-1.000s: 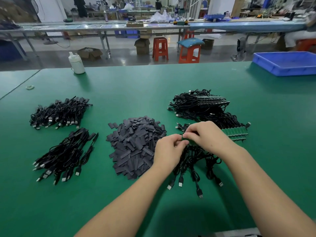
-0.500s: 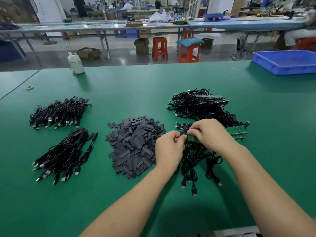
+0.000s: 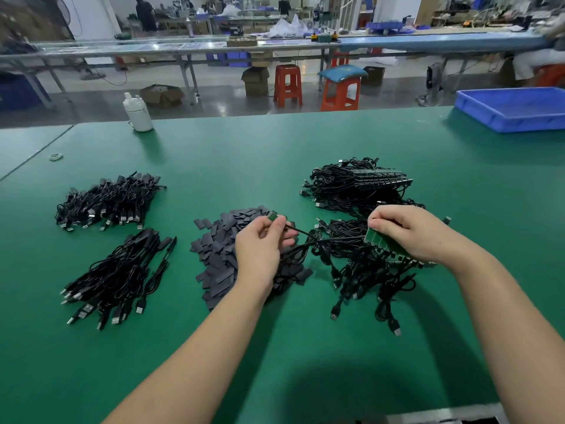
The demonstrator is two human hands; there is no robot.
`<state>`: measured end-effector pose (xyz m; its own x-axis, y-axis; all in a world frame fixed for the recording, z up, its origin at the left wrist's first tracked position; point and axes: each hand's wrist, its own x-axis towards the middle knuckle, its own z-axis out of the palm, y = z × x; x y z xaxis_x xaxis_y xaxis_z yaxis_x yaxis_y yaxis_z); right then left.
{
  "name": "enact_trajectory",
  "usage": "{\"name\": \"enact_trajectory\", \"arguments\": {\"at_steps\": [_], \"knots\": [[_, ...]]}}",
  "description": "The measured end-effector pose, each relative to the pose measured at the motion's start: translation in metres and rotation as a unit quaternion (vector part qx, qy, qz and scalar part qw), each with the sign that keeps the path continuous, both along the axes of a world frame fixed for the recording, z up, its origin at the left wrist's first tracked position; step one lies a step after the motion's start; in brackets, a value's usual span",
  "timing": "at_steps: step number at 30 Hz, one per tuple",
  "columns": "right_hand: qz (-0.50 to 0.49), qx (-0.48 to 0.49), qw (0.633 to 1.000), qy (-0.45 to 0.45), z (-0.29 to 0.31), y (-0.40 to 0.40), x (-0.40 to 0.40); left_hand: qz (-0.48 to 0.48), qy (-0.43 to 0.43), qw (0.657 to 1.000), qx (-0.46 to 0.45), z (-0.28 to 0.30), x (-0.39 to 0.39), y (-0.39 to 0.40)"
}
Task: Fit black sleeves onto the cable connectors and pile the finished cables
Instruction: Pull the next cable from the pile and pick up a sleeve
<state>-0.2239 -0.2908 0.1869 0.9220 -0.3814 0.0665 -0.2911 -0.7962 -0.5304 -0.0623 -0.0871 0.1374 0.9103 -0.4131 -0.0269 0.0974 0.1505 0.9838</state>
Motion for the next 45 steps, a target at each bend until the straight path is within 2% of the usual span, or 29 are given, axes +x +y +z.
{"name": "enact_trajectory", "arguments": {"at_steps": [3,6,8,11,14,19,23,28,32,35,38,39,40,41,42,43,44,45], "knots": [[0.025,0.002,0.999,-0.026,0.011,0.008,-0.002,-0.028,0.003,1.0,0.003,0.005,-0.002,0.001],[0.032,-0.009,0.998,-0.061,0.02,0.02,0.003,-0.138,-0.038,0.989,0.035,0.008,-0.013,-0.006],[0.055,-0.017,0.996,-0.071,0.026,0.032,0.007,-0.177,-0.073,0.98,0.062,0.011,-0.02,-0.015],[0.102,-0.01,0.993,-0.062,0.035,0.046,0.008,-0.173,-0.114,0.973,0.102,0.02,-0.021,-0.028],[0.139,0.013,0.989,-0.047,0.041,0.051,0.007,-0.147,-0.119,0.975,0.12,0.026,-0.011,-0.037],[0.11,0.01,0.994,-0.011,0.041,0.033,0.002,-0.063,-0.13,0.98,0.134,0.026,0.009,-0.03],[0.046,-0.074,0.995,0.051,0.024,0.0,0.011,-0.075,-0.182,0.968,0.157,0.024,0.013,-0.009],[-0.025,-0.182,0.969,0.166,-0.02,-0.04,0.04,-0.125,-0.163,0.969,0.139,0.016,0.011,0.013],[-0.083,-0.29,0.939,0.165,-0.047,-0.065,0.055,-0.152,-0.122,0.974,0.119,0.01,0.008,0.022],[-0.104,-0.315,0.928,0.169,-0.061,-0.07,0.064,-0.175,-0.124,0.971,0.109,0.006,0.003,0.023],[-0.113,-0.358,0.922,0.096,-0.064,-0.053,0.07,-0.173,-0.142,0.969,0.108,0.001,0.001,0.023],[-0.108,-0.344,0.931,0.055,-0.063,-0.043,0.073,-0.168,-0.148,0.969,0.109,0.0,0.001,0.022],[-0.101,-0.283,0.954,0.008,-0.061,-0.029,0.074,-0.162,-0.151,0.969,0.11,-0.001,0.001,0.022],[-0.089,-0.16,0.983,-0.024,-0.058,-0.011,0.075,-0.157,-0.144,0.971,0.107,-0.001,0.001,0.021],[-0.068,0.002,0.997,-0.032,-0.055,0.01,0.076,-0.15,-0.126,0.976,0.095,-0.002,0.002,0.019],[-0.037,0.171,0.984,-0.029,-0.055,0.033,0.076,-0.14,-0.103,0.981,0.081,-0.003,0.002,0.018],[-0.014,0.305,0.952,-0.027,-0.056,0.052,0.077,-0.124,-0.087,0.986,0.07,-0.005,0.004,0.016],[-0.003,0.392,0.919,-0.034,-0.06,0.068,0.077,-0.102,-0.085,0.989,0.071,-0.007,0.007,0.015]]}}
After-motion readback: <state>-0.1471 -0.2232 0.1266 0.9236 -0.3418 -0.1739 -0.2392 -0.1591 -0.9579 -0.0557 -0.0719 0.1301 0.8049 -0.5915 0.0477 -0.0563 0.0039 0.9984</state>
